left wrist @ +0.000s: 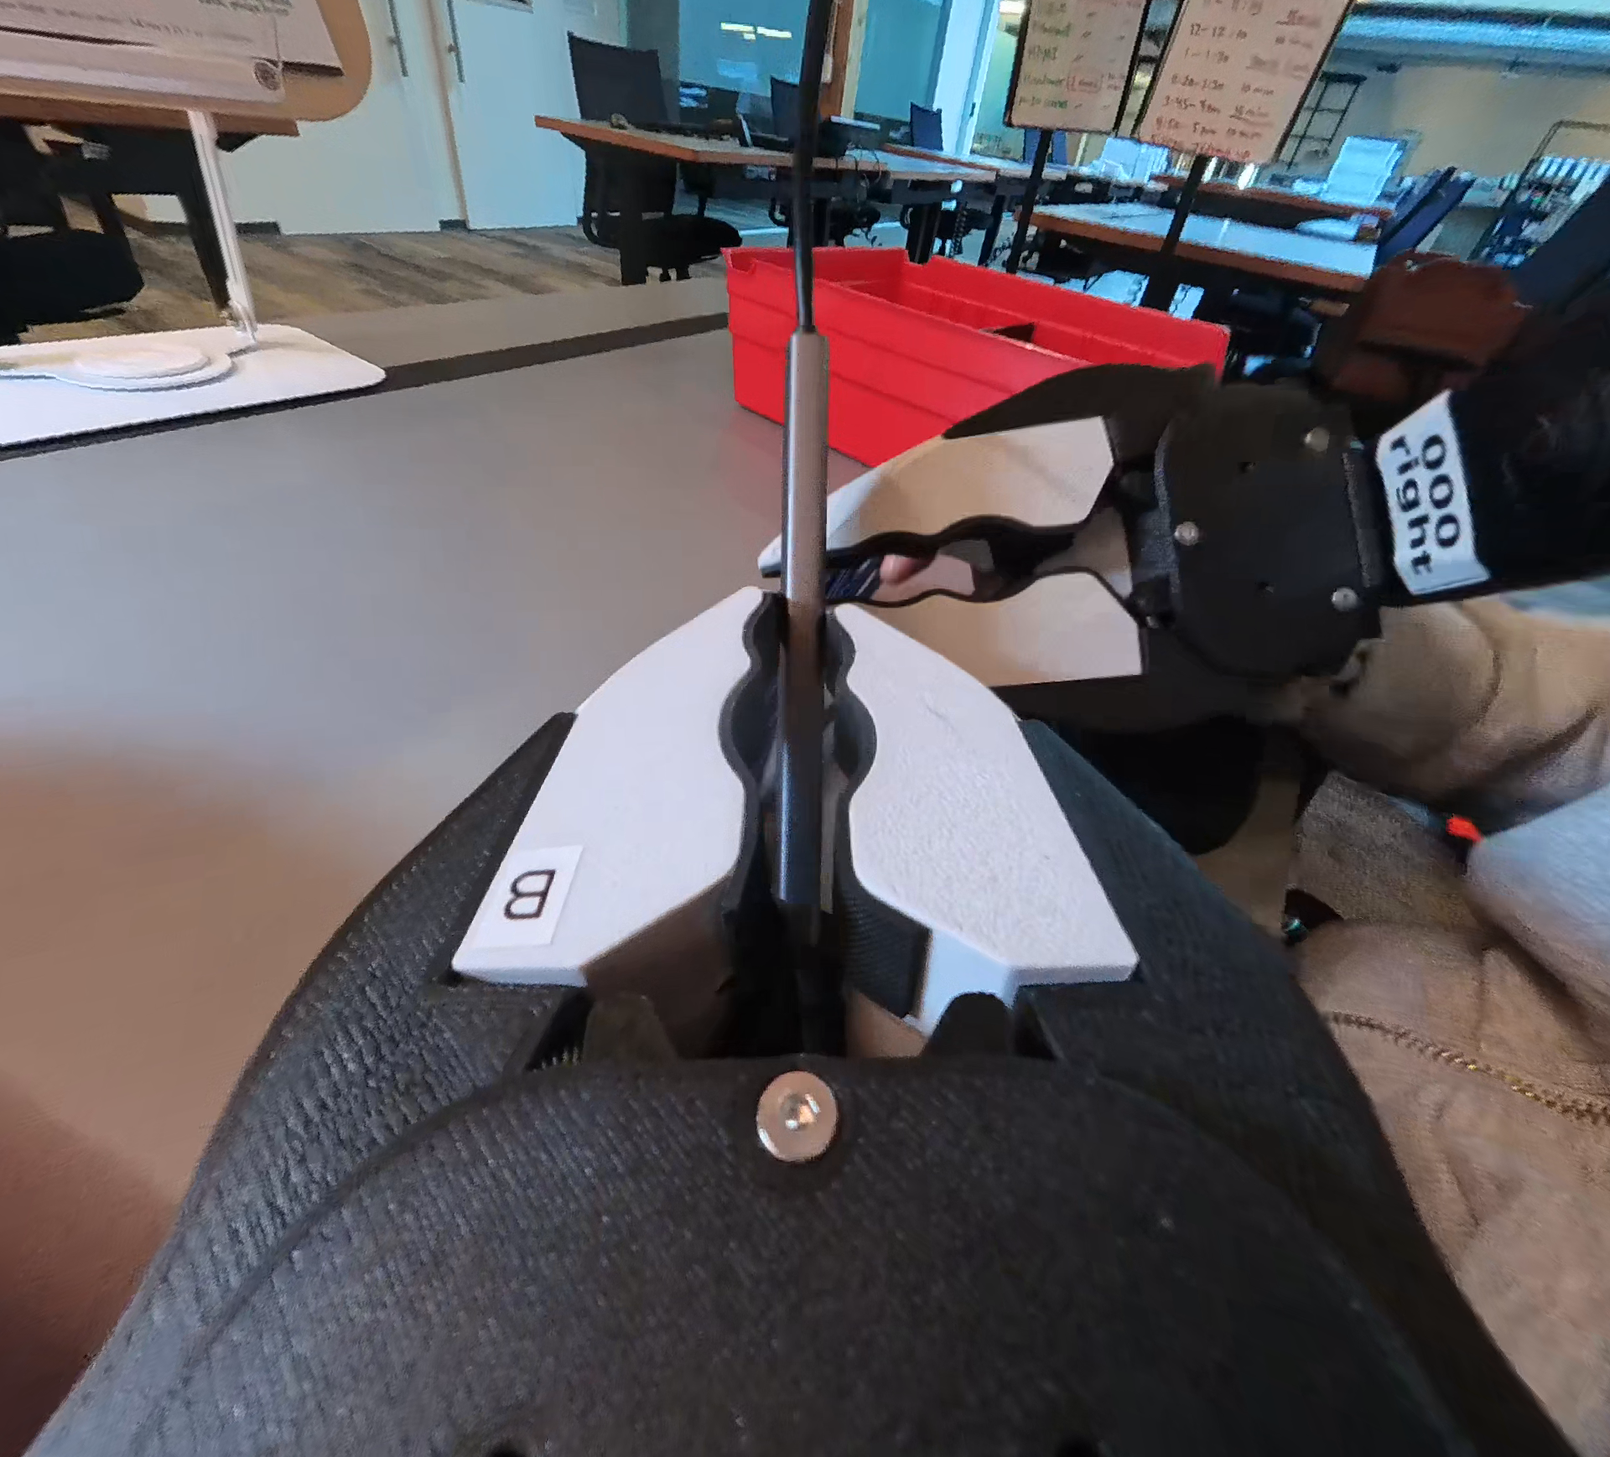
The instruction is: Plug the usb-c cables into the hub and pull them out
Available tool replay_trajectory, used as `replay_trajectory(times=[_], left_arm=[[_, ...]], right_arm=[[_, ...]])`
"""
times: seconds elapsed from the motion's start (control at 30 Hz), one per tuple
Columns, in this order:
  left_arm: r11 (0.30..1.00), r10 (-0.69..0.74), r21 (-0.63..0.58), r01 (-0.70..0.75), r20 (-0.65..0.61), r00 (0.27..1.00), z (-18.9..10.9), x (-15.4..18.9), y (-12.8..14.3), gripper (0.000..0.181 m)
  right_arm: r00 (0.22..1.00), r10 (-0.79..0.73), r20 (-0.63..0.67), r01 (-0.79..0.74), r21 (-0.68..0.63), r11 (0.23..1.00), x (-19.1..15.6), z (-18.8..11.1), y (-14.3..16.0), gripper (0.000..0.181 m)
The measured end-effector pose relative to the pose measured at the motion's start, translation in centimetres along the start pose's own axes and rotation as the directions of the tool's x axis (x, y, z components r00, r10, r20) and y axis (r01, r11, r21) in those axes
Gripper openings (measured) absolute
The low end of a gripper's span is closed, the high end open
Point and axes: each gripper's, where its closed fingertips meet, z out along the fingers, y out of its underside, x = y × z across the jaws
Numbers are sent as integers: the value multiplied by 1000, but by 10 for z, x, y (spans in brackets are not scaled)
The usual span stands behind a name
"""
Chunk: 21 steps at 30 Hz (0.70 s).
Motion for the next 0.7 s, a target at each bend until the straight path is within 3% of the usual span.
replay_trajectory(times=[0.03,0.1,0.13,0.2,0.23,0.33,0.4,0.57,0.7], left_arm=[[1000,-24,18,24,-7,1000,-2,-1,-2,8],[998,-51,34,52,-34,998,-5,-1,-3,8],[998,-46,38,47,-27,999,-5,-1,-4,9],[957,-167,239,163,-5,986,-30,-23,-28,8],[936,-220,278,216,-18,975,-42,-34,-31,8],[983,-100,145,109,-68,993,-30,-16,-20,9],[995,-52,82,57,-62,997,-20,-9,-13,10],[984,-113,134,119,-53,992,-24,-17,-18,9],[984,-111,129,120,-74,991,-24,-14,-17,10]], right_arm=[[999,37,-8,-37,0,999,-1,-1,-3,10],[997,-69,-36,69,-2,998,-3,-3,-3,10],[986,-162,-24,160,-75,984,-3,-3,12,9],[950,-307,-55,283,-260,923,20,-7,68,10],[962,-257,-92,231,-233,945,33,-16,70,9],[994,27,-102,-19,75,997,57,-40,2,10],[993,61,-103,-48,122,991,74,-45,-25,10],[970,178,-165,-130,267,955,129,-69,-61,10],[937,240,-256,-146,339,929,174,-111,-73,9]])
